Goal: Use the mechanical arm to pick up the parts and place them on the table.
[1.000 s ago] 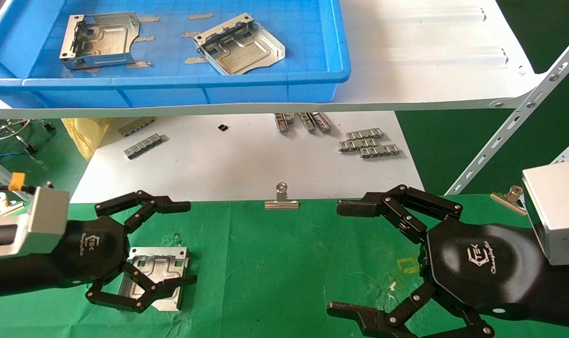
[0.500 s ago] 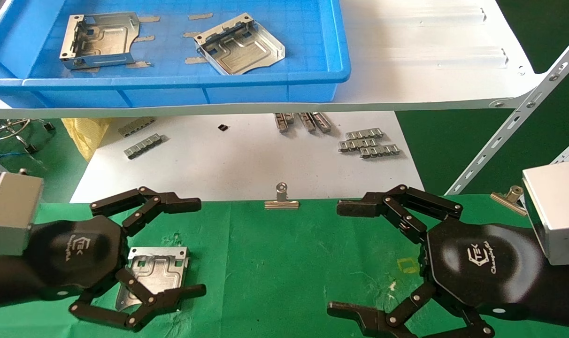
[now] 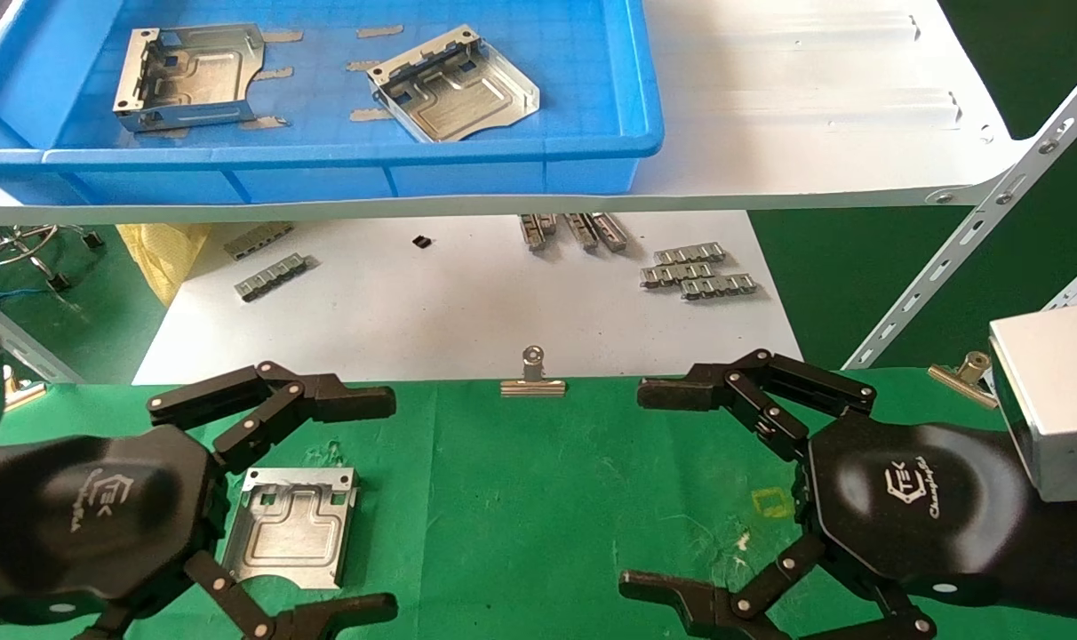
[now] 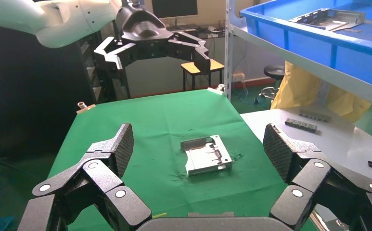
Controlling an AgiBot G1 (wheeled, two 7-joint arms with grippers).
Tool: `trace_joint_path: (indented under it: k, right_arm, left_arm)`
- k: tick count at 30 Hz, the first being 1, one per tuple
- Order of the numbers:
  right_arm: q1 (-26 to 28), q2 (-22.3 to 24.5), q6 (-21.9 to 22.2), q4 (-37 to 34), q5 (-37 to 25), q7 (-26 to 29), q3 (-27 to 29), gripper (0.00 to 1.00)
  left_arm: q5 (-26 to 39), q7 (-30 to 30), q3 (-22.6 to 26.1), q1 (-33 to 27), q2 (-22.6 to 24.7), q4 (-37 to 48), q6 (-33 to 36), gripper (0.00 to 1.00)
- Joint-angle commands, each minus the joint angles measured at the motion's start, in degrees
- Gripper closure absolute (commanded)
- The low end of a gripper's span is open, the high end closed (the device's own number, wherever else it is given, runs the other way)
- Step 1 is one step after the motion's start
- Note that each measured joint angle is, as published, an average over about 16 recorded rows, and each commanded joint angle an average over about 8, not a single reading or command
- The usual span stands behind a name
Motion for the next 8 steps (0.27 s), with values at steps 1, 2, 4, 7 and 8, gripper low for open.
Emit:
trace_joint_path:
  k: [1, 2, 4, 7, 8]
  right_arm:
    - [0.0, 0.0, 0.0, 0.0, 0.0, 0.0, 0.0, 0.0]
    - [0.0, 0.0, 0.0, 0.0, 0.0, 0.0, 0.0, 0.0]
    - [0.0, 0.0, 0.0, 0.0, 0.0, 0.0, 0.0, 0.0]
    - [0.0, 0.0, 0.0, 0.0, 0.0, 0.0, 0.0, 0.0]
    - [0.0, 0.0, 0.0, 0.0, 0.0, 0.0, 0.0, 0.0]
  left_arm:
    - [-0.2, -0.7, -0.7, 0.5, -0.1, -1.1, -0.1, 0.0]
    - [-0.2, -0.6, -0.7, 0.5, -0.1, -1.0, -0.1, 0.0]
    - [-0.2, -0.5, -0.5, 0.4, -0.1, -0.7, -0.1, 0.0]
    - [-0.2, -0.3, -0.3, 0.3, -0.1, -0.5, -0.1, 0.0]
    - [-0.2, -0.3, -0.3, 0.3, -0.1, -0.4, -0.1, 0.0]
